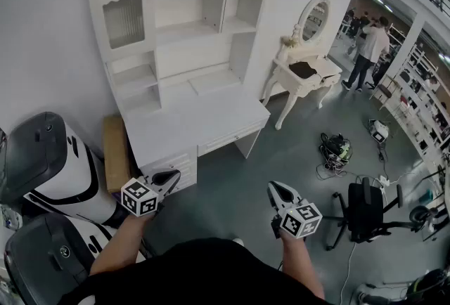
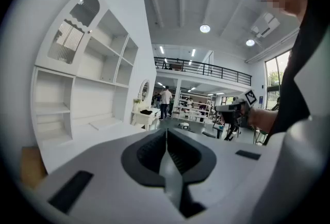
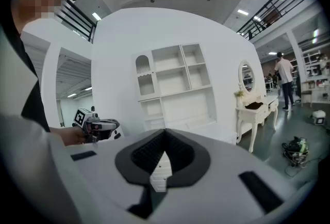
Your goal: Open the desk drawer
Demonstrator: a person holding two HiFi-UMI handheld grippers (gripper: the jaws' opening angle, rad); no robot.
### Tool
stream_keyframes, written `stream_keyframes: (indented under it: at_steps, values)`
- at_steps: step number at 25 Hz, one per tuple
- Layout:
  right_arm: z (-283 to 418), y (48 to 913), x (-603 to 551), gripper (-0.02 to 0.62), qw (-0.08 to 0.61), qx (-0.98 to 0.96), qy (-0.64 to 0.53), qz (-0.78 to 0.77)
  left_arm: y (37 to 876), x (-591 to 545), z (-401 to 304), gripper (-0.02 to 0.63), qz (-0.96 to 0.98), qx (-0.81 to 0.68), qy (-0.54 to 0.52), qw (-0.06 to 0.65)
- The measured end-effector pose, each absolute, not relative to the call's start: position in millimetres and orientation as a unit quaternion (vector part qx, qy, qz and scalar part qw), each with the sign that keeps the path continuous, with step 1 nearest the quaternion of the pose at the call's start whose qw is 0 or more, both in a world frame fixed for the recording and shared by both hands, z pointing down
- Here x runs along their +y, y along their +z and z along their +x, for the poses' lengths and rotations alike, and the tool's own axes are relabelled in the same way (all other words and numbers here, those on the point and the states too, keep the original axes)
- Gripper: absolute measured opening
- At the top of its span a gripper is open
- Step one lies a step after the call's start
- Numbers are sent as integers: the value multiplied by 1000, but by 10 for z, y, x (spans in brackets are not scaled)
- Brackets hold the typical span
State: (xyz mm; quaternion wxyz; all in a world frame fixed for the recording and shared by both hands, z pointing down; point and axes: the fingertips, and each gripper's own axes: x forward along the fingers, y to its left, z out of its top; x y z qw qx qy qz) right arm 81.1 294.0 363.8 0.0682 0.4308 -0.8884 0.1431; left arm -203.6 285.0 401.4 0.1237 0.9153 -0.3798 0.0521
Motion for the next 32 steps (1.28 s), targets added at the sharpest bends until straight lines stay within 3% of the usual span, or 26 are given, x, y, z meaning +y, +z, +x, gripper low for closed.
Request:
stream_keyframes:
  at_steps: [32]
  values:
    - [1302,4068,2410,2,57,-866,216,447,4323,2373,-1506,15,916,-359,77,160]
